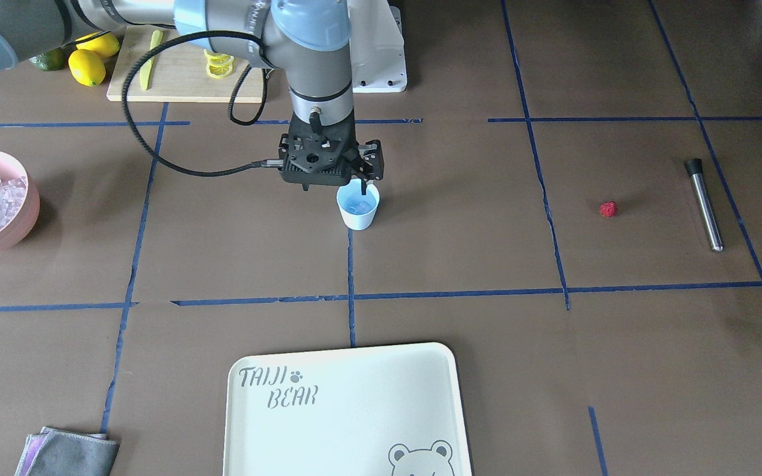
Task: Mash ice and strawberries in cup
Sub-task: 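Withdraw the right gripper from the cup while the left gripper reaches toward the strawberry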
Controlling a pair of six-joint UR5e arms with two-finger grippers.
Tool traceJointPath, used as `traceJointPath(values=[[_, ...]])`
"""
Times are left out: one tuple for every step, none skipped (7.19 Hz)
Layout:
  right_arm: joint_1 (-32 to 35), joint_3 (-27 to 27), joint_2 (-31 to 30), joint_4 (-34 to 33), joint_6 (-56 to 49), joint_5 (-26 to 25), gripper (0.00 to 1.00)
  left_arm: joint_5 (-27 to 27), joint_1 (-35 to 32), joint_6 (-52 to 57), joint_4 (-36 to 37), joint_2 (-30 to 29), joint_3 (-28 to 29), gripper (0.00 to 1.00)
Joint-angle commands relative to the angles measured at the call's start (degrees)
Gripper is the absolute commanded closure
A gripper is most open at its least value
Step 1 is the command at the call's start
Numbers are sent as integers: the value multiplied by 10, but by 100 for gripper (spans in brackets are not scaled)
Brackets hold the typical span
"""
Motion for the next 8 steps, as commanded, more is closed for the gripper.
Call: traceJointPath(values=[[90,78,-85,0,-92,63,1,2,82,-178,-100,23,-34,0],[141,104,-125,0,-157,104,1,28,113,-261,-171,34,-34,0],[187,121,-176,6,-231,145,1,66,157,-330,-214,36,-34,0],[233,123,-216,6,-310,167,1,102,200,-381,-246,43,-34,0],[278,126,-258,14,-376,190,1,160,256,-450,-286,46,-34,0],[318,126,-298,26,-434,217,1,210,306,-482,-294,46,-31,0],[345,126,-322,27,-477,225,1,248,340,-491,-297,45,-23,0],[359,125,-338,27,-510,228,1,265,362,-510,-298,39,-7,0]])
